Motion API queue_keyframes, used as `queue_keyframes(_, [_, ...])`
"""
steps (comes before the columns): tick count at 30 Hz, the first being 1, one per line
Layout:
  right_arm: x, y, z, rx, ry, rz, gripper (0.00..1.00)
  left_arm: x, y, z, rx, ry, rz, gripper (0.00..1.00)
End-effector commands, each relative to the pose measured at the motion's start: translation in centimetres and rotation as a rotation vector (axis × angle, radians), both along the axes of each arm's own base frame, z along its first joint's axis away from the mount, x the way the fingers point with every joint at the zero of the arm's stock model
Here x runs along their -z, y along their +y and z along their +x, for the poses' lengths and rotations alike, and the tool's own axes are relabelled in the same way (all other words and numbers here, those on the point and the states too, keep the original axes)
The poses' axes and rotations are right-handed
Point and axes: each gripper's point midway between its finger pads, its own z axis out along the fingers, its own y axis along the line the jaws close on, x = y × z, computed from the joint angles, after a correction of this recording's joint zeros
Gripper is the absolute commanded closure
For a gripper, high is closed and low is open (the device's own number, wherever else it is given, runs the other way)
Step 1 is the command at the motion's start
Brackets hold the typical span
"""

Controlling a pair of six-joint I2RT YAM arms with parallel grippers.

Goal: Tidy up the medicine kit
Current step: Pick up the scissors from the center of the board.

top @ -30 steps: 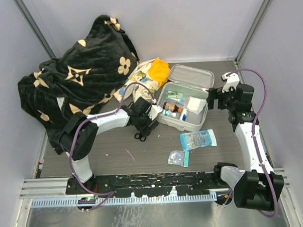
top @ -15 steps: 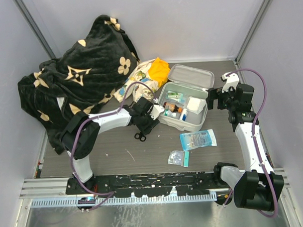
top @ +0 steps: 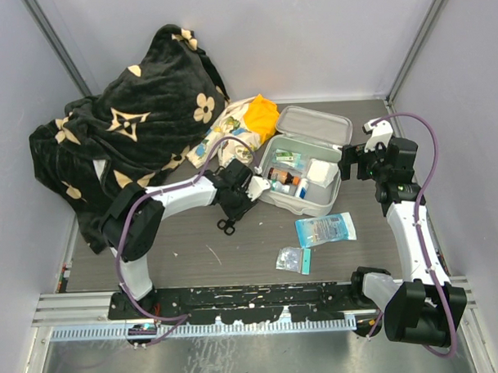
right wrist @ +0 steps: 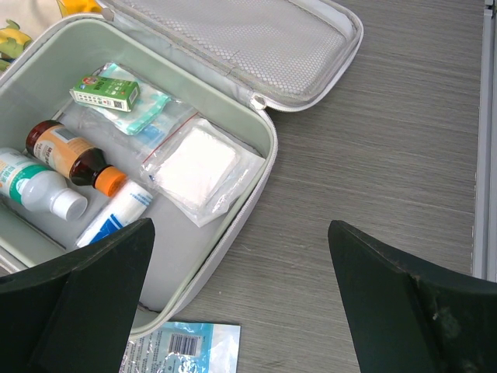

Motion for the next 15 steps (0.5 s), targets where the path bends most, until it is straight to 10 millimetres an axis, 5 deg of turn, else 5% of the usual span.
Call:
queue_keyframes(1, [-1.1, -0.1, 0.5, -0.008, -0.041, -0.011, 0.00, -1.2, 2.3, -1.2, 0.052, 0.010, 0.070, 0.71])
queue_keyframes(9, [-1.2, 0.0, 0.4, -0.012, -0.045, -0.011, 0.00, -0.9, 4.7, -2.1, 0.113, 0.018, 0.146, 0.73])
queue_keyframes(15, [-1.3, 0.0, 0.4, -0.013, -0.047, -0.011, 0.00, -1.0, 4.6, -1.8, 0.162, -0.021, 0.132, 0.64])
